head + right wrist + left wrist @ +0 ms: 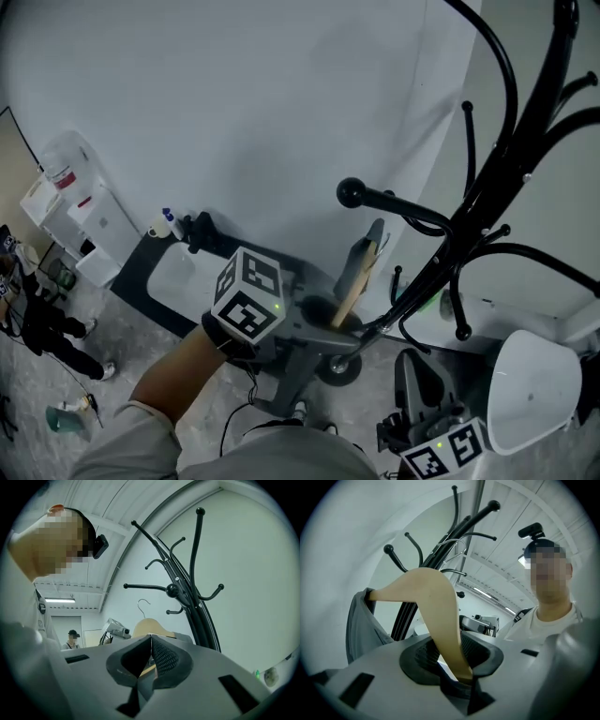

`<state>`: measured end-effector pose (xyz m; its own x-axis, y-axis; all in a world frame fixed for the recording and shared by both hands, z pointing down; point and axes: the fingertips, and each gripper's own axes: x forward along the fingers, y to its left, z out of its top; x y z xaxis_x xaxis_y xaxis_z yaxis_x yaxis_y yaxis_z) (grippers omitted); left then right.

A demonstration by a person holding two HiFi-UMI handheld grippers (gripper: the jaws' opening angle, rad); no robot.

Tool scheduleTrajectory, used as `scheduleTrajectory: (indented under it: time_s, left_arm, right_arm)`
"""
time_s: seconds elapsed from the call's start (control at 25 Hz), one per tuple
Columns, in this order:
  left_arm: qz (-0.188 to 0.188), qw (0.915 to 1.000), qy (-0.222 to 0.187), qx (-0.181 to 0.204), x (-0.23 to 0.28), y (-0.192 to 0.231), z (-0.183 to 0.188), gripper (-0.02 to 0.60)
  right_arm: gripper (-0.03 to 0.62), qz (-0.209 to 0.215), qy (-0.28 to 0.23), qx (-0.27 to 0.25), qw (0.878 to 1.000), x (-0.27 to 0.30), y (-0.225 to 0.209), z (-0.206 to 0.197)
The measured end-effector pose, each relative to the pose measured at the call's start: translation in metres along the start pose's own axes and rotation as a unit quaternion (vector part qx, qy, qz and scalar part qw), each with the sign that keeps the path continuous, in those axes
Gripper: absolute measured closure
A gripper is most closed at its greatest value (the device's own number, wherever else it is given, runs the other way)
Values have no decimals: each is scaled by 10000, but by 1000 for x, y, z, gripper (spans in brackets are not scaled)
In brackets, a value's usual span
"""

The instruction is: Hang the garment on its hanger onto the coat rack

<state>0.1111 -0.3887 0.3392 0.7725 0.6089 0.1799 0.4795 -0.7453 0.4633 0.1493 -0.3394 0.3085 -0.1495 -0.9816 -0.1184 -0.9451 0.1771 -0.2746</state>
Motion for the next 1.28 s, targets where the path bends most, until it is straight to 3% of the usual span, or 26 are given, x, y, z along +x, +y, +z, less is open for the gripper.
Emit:
scheduleTrajectory:
  time_s: [0.48, 0.8, 1.0, 1.28]
  left_arm:
    - [-427, 9982, 217, -355, 30, 70, 13, 453]
    - [-507, 9969, 271, -546, 51, 93, 5, 456]
    - [-561, 9958, 258, -668, 61, 113, -19, 456]
    - [-159, 9962, 430, -742, 61, 126, -25, 454]
  right_arm:
    - [579, -717, -110, -144, 9973, 5, -26, -1]
    - [579, -967, -107, -160, 9951, 1, -37, -3]
    - [579, -1018, -58, -163, 9947, -1, -42, -6]
    - [579, -1010, 8, -108, 9948, -1, -47, -10]
